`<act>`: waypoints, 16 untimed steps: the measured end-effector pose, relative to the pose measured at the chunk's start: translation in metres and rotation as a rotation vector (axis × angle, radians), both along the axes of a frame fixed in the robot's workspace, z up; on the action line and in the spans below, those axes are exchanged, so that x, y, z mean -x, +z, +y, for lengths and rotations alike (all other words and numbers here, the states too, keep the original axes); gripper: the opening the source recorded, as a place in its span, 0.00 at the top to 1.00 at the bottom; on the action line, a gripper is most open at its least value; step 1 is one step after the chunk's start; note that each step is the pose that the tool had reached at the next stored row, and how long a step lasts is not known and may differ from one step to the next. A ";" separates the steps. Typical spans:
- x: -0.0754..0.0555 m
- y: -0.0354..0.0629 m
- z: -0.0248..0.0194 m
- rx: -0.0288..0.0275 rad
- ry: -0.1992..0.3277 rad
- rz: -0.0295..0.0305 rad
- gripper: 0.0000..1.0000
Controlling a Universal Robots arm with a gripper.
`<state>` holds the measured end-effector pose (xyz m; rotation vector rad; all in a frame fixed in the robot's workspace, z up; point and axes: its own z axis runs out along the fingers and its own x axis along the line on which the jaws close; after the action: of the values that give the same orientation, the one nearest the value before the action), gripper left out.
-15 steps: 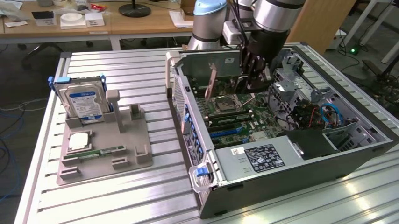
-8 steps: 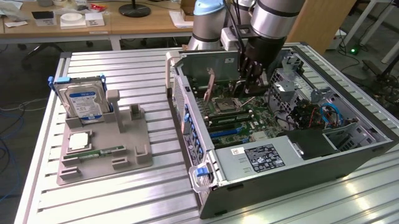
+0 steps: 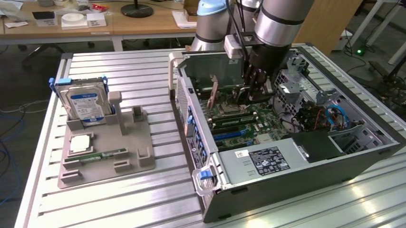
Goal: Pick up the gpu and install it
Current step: 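Insert the gpu into the slot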
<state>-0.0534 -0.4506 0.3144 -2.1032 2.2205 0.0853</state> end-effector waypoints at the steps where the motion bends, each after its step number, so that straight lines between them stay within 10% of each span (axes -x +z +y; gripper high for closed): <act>1: 0.000 -0.0018 -0.0006 -0.0001 0.000 0.0000 0.72; 9: 0.004 -0.0163 -0.0020 0.0004 -0.001 0.0001 0.72; 16: 0.004 -0.0248 -0.0153 0.0003 -0.004 0.0000 0.72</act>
<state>-0.0575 -0.4658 0.2897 -2.0988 2.2248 0.0848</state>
